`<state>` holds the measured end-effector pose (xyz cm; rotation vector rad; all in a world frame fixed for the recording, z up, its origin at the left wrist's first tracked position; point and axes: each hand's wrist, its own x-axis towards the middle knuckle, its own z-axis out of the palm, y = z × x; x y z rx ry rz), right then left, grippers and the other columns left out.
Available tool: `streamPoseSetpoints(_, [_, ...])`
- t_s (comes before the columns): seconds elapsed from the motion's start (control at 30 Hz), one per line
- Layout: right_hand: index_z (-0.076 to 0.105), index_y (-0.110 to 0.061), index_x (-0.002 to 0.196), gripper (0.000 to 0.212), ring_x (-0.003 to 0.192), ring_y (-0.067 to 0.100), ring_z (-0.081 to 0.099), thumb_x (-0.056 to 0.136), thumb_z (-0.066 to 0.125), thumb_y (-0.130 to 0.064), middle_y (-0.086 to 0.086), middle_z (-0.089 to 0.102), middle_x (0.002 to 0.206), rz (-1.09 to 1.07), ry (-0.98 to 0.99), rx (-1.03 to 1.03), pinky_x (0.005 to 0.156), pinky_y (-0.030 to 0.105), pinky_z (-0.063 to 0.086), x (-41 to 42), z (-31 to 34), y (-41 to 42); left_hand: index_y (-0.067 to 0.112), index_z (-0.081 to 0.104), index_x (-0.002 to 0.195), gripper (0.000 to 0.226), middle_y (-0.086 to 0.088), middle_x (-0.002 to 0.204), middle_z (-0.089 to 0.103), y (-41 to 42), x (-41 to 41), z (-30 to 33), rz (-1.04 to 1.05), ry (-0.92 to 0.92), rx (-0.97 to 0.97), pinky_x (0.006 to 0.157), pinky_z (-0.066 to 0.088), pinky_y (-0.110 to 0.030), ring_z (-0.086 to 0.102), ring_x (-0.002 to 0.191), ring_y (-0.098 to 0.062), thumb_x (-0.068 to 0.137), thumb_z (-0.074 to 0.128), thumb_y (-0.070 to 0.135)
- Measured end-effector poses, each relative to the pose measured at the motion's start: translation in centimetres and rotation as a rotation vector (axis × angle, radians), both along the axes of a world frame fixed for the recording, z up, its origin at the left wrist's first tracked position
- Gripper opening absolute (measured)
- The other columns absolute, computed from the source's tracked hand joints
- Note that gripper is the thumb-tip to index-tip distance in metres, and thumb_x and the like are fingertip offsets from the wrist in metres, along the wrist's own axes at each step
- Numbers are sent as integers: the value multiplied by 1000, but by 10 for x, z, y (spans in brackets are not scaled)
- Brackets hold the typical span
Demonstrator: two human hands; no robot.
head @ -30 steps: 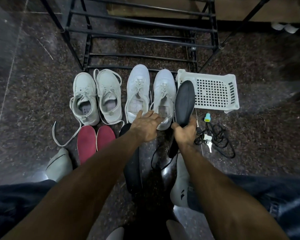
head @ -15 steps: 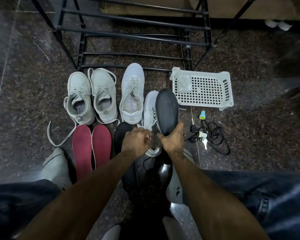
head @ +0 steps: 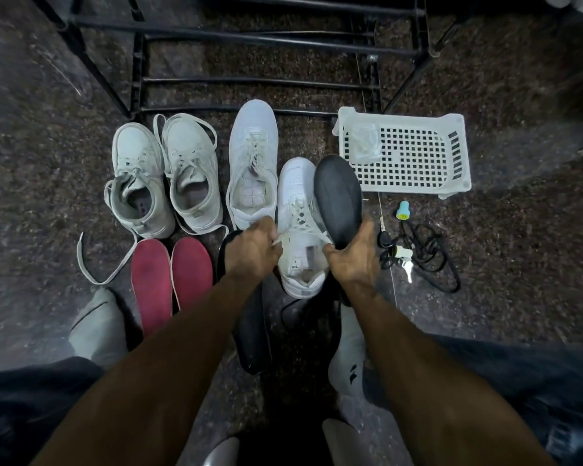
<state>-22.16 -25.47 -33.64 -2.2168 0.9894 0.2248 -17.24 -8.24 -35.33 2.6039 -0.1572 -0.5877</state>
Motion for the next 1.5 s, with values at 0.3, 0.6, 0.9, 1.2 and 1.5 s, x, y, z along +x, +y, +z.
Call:
streamPoseSetpoints(0.3, [26,-24,136,91,108,33,61,65,82,-34,7,57,125,-51,-35,82,90,47,51,7,-2,-1,24,74,89,17,-5,134,54,-9,12,-12,-754,-514,232,98,40,-47,48,125,-28,72,74,21])
streamPoseSetpoints(0.6, [32,-21,129,79,101,30,63,66,79,-30,6,60,116,-142,-50,125,85,37,51,5,-13,4,15,70,100,19,-6,133,40,-59,18,-22,-605,-384,468,101,34,-52,44,113,-31,85,58,22])
streamPoseSetpoints(0.9, [33,-20,120,72,99,32,62,68,78,-41,8,60,113,-146,-25,130,84,39,49,4,-18,5,14,70,76,17,-6,115,60,-37,23,-30,-667,-591,155,78,46,-40,56,95,-27,80,60,27])
streamPoseSetpoints(1.2, [32,-25,112,66,105,34,61,71,80,-42,9,62,116,-165,3,140,89,44,51,-1,0,11,12,62,105,29,-5,108,60,-28,55,-1,-644,-172,-19,73,50,-42,61,90,-29,96,42,32])
streamPoseSetpoints(1.5, [37,-16,129,57,109,38,59,84,63,-39,15,60,125,-83,119,9,87,40,46,-68,37,39,25,70,93,15,-3,103,68,-45,58,17,-356,77,-8,79,53,-36,62,94,-27,86,58,30])
